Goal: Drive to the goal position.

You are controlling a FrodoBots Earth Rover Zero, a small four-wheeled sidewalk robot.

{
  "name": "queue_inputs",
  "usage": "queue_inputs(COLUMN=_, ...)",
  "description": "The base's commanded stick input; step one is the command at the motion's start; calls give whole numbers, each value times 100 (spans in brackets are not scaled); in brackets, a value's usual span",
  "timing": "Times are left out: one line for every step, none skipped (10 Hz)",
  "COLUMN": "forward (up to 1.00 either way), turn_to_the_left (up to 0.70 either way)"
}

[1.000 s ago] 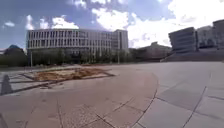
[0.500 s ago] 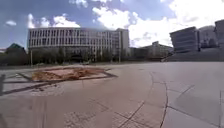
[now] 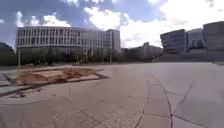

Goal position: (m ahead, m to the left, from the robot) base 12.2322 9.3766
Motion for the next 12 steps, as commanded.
queue_inputs(forward=70, turn_to_the_left=0)
queue_inputs(forward=70, turn_to_the_left=0)
queue_inputs(forward=70, turn_to_the_left=0)
queue_inputs(forward=70, turn_to_the_left=0)
queue_inputs(forward=70, turn_to_the_left=0)
queue_inputs(forward=70, turn_to_the_left=0)
queue_inputs(forward=70, turn_to_the_left=0)
queue_inputs(forward=70, turn_to_the_left=0)
queue_inputs(forward=70, turn_to_the_left=0)
queue_inputs(forward=70, turn_to_the_left=0)
queue_inputs(forward=70, turn_to_the_left=0)
queue_inputs(forward=70, turn_to_the_left=0)
